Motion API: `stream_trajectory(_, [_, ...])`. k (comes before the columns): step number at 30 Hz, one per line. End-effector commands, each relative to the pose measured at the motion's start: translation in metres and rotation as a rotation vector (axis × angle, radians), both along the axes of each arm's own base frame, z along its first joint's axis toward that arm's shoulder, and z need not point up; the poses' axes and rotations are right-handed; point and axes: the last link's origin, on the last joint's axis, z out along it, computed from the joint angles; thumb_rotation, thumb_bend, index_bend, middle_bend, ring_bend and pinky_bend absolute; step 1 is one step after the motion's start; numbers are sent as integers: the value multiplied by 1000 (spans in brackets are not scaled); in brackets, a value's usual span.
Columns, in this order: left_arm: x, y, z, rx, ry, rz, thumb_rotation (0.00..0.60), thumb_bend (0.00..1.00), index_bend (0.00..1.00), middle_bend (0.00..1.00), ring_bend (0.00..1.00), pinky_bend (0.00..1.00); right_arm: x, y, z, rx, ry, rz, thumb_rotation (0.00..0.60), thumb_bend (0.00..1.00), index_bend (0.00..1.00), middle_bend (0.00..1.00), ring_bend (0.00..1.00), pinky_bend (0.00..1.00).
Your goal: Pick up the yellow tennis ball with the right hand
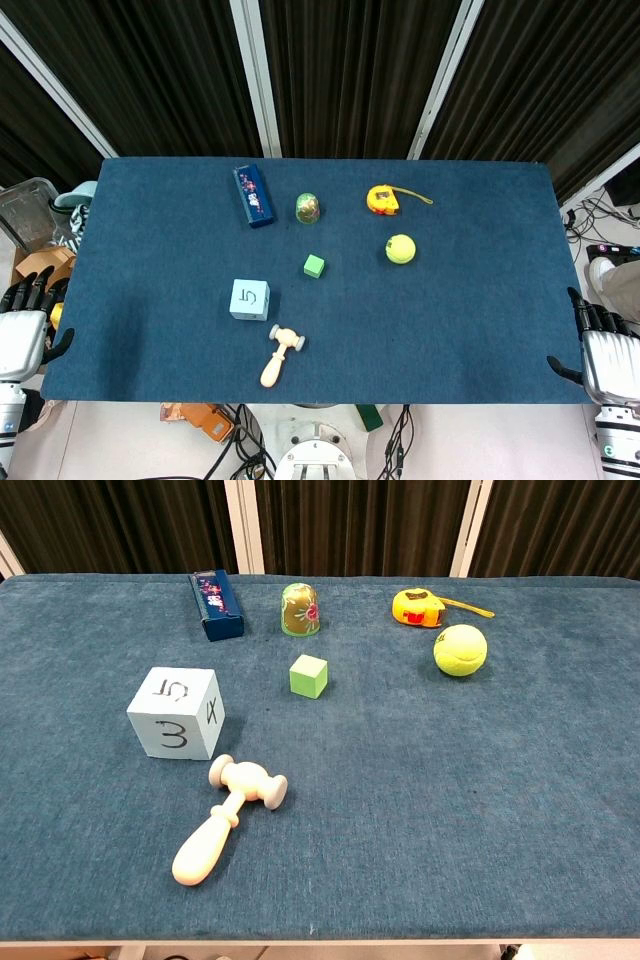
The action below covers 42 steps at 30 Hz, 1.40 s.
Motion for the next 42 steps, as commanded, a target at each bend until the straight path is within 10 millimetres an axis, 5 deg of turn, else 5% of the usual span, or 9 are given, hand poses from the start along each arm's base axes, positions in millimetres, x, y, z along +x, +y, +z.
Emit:
stream_trajectory(1, [0, 0, 0, 0, 0, 1, 600, 280, 139, 0, 0, 111, 1, 0, -1, 0, -3, 8, 600, 190, 2, 269, 250, 266])
stream_trajectory(22, [1, -2, -3, -3, -8, 3, 600, 280, 139, 0, 0, 111, 1, -15, -8, -17, -22, 75, 600, 189, 40, 270, 250, 267])
stream_trajectory(28, [2, -3, -3, -6, 0, -3, 600, 280, 139, 0, 0, 112, 8, -66, -27, 99, -43, 126, 600, 189, 64, 270, 250, 266])
stream_trajectory(35, [1, -3, -1, -2, 0, 1, 600, 280, 139, 0, 0, 112, 37, -145, -51, 187, -44, 167, 600, 189, 79, 270, 254, 266])
stream_trajectory(42, [0, -1, -1, 0, -8, 8, 600, 280, 139, 0, 0, 112, 62, -199, -81, 245, -39, 164, 600, 189, 91, 270, 258, 266])
